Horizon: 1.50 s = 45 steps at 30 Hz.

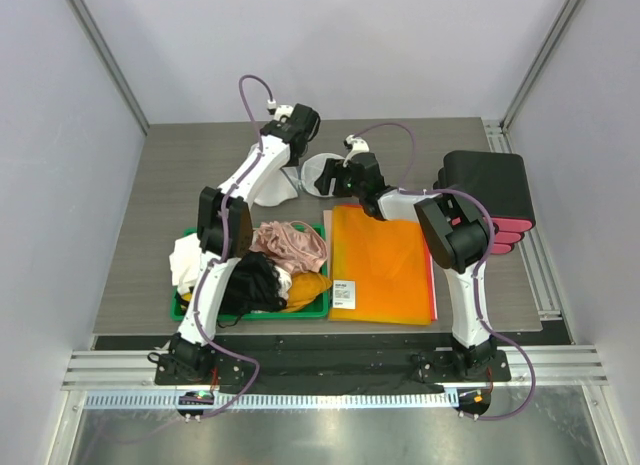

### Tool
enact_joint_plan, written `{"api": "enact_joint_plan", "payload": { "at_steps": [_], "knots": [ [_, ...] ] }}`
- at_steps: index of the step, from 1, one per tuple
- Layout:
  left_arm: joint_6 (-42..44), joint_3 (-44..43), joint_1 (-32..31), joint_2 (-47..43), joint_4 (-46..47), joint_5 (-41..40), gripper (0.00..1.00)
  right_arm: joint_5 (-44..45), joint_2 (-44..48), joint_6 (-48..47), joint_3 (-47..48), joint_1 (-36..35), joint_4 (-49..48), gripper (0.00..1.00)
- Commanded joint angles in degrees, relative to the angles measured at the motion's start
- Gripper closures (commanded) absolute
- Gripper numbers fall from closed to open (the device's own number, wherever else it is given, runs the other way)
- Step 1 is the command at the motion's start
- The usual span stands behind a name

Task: Place the bra in the laundry bag and zip it closed

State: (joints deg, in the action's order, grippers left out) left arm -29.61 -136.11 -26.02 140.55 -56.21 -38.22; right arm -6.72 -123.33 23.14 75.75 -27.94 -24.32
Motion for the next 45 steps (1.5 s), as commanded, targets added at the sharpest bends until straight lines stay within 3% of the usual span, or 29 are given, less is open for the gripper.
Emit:
{"api": "enact_joint_plan", "payload": {
  "at_steps": [1, 3, 4, 9, 13, 16, 21, 26, 34, 39, 41, 43, 45],
  "knots": [
    [0.3, -1.0, 0.2, -0.7, 2.0, -4.4, 0.51, 0.8, 1.3, 0.4, 2.3, 0.2, -1.2, 0.24],
    [1.1, -0.9, 0.2, -0.6, 2.9, -5.2, 0.56, 0.7, 1.3, 0.5, 2.4, 0.2, -1.2, 0.24],
    [1.3, -0.8, 0.3, -0.7, 3.1, -5.5, 0.67, 0.8, 1.2, 0.5, 2.5, 0.1, -1.2, 0.24],
    [5.0, -0.3, -0.3, -2.3, 5.1, -7.1, 0.99, 1.9, -0.5, 1.2, 4.6, 0.5, 1.8, 0.24],
    [5.3, 5.2, -1.1, -10.6, 7.0, -5.6, 1.0, 2.1, -3.1, 2.3, 8.0, 0.5, 4.0, 0.23],
    [4.8, 19.8, -1.5, -19.1, 16.5, 2.3, 1.0, 1.7, -4.4, 3.1, 9.9, 0.5, 5.6, 0.24],
    [7.0, 44.4, -1.1, -35.8, 40.4, 22.1, 1.0, 0.6, -5.4, 4.5, 10.6, 0.5, 5.4, 0.26],
    [7.7, 56.9, -0.2, -42.0, 54.6, 28.5, 1.0, -0.7, -5.3, 5.0, 10.5, 0.5, 4.6, 0.3],
    [10.4, 54.7, -0.2, -39.3, 50.2, 24.2, 1.0, -3.5, 2.2, 5.2, 6.0, 0.6, 1.9, 0.31],
    [8.4, 54.1, -0.2, -40.1, 48.6, 19.1, 1.0, -7.2, 1.9, 3.7, 5.6, 0.1, -0.6, 0.35],
    [5.7, 50.4, 0.1, -39.0, 41.1, 10.6, 1.0, -6.0, 2.0, 2.6, 5.2, 0.0, -0.3, 0.35],
    [2.1, 44.8, 1.2, -36.4, 31.7, 6.9, 0.98, -5.4, 2.3, 1.7, 4.6, 0.1, 0.1, 0.34],
    [1.9, 42.4, 2.8, -35.3, 28.4, 5.7, 0.97, -4.9, 2.8, 1.4, 3.8, 0.1, 0.1, 0.34]
  ]
}}
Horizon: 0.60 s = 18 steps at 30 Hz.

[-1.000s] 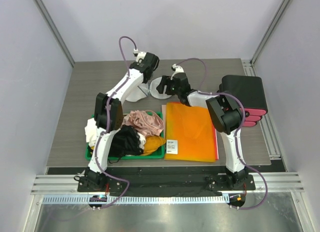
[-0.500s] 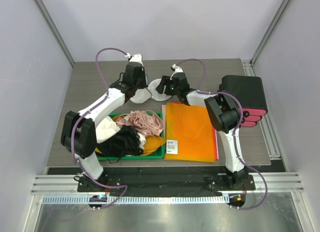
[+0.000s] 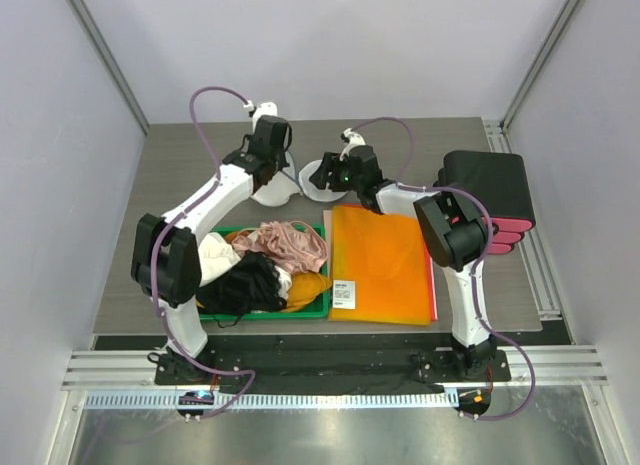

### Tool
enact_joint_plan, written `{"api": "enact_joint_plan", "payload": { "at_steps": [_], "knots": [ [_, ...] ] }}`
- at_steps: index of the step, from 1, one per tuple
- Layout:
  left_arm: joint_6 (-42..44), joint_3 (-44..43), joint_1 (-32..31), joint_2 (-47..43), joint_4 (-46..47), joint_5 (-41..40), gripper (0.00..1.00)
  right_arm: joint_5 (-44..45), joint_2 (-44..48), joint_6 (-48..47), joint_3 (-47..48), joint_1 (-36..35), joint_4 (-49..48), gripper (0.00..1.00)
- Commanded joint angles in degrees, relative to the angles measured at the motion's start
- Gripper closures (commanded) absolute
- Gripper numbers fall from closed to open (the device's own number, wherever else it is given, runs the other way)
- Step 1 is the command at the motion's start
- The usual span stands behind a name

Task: Place the bra in the laundry bag and zip it closed

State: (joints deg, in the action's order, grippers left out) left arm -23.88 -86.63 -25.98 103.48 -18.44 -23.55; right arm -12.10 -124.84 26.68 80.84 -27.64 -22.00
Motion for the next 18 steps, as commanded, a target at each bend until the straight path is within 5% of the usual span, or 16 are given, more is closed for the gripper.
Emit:
{"api": "enact_joint_plan", "payload": {
  "at_steps": [1, 7, 11, 18],
  "knots": [
    [-3.1, -8.3, 3.1, 2.0, -9.3, -8.4, 0.94, 0.6, 4.5, -2.2, -1.6, -0.3, -2.7, 0.33],
    [1.6, -18.8, 5.4, 6.5, -15.0, -6.5, 0.79, 1.8, 6.4, -2.9, -3.7, -0.2, -3.4, 0.32],
    [0.4, -20.3, 5.4, 6.1, -17.2, -6.9, 0.46, 2.3, 8.6, -3.6, -4.7, -0.2, -2.1, 0.31],
    [-9.0, -2.7, 3.4, -10.9, -13.7, -1.1, 0.36, 3.5, 15.8, -2.0, -10.0, -2.5, 2.1, 0.29]
  ]
}}
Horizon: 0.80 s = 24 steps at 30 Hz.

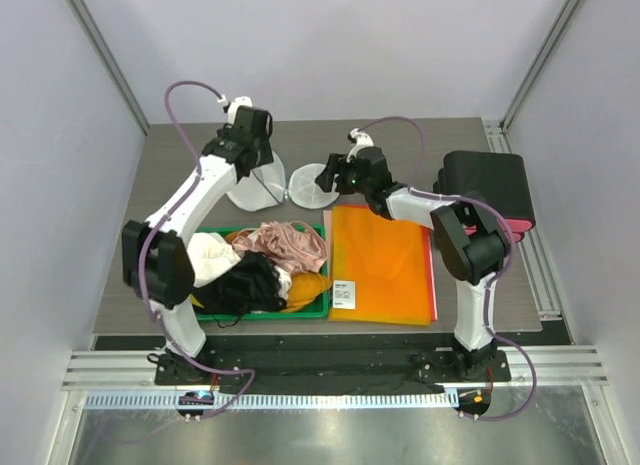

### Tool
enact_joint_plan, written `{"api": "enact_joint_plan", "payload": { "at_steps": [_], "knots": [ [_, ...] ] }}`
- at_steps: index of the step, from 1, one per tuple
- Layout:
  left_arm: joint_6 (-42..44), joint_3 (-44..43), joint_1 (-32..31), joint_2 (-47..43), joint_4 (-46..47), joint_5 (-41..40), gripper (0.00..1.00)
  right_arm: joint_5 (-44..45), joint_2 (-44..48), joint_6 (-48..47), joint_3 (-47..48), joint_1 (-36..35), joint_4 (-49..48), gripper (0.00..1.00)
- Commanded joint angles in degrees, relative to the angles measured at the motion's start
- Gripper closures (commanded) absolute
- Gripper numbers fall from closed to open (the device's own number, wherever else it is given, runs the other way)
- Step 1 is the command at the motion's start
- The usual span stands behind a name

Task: Place the bra in the laundry bag and zip it closed

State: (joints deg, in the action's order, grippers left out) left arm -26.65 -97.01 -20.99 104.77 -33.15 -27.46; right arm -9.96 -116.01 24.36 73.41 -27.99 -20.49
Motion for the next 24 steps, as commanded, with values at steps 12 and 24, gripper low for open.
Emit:
{"api": "enact_joint_plan", "payload": {
  "at_steps": [12, 24],
  "knots": [
    [-20.0, 37.0, -4.8, -42.8, -9.8, 12.6, 0.41, 14.1, 23.3, -3.5, -4.6, -17.4, 24.3, 0.25],
    [-27.5, 47.8, -10.9, -53.7, -13.3, 13.5, 0.41, 9.2, 35.3, 1.7, -15.6, -20.7, 25.9, 0.24]
  ]
}}
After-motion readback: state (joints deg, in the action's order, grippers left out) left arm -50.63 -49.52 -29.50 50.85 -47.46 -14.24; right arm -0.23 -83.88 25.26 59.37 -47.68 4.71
